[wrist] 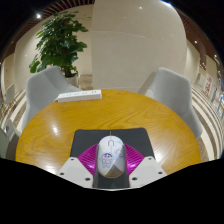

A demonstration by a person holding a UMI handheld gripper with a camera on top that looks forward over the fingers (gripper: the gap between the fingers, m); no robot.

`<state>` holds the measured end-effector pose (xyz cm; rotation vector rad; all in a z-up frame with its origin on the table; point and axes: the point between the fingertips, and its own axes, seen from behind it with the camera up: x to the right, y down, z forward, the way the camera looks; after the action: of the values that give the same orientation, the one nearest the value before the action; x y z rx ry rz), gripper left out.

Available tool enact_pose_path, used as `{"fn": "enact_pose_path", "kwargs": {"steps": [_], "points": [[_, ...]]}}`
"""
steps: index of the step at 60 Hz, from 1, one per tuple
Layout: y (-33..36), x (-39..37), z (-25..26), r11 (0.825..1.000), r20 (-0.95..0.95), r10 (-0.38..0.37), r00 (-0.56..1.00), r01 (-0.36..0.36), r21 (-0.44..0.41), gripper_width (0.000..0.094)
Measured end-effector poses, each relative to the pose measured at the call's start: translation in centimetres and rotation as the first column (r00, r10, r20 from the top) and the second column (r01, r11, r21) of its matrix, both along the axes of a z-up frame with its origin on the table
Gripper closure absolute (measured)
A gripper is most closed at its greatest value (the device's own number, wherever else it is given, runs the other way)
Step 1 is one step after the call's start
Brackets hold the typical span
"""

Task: Arrange mouse

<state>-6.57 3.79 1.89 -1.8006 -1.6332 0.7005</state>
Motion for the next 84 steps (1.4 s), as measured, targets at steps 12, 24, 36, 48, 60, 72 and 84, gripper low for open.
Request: {"fn": "enact_pose_path", "kwargs": {"steps": [12,24,36,48,60,72,84], "points": [[0.3,1.3,-3.0,0.999,0.052,0.014,0.999,-0.012,-0.047,0.0478],[-0.1,1.9,-3.5,0.998,0.043,0.053,0.998,-0.051,-0.048,0.0221],[-1.0,4.2,0.5,0.997,0.007,0.066,0.998,-0.066,-0.037,0.0067],[-4.3,14.2,9.0,0.996,0.005,0.067,0.998,-0.066,-0.058,0.0074],[-6.2,25.2,13.4,0.996,0.038,0.087,0.995,-0.087,-0.016,0.0071],[-6.9,29.5,14.8,0.996,0.027,0.082,0.996,-0.082,0.023,0.0075],[-6.9,29.1,15.0,0.998,0.024,0.054,0.998,-0.054,0.026,0.0075]]}}
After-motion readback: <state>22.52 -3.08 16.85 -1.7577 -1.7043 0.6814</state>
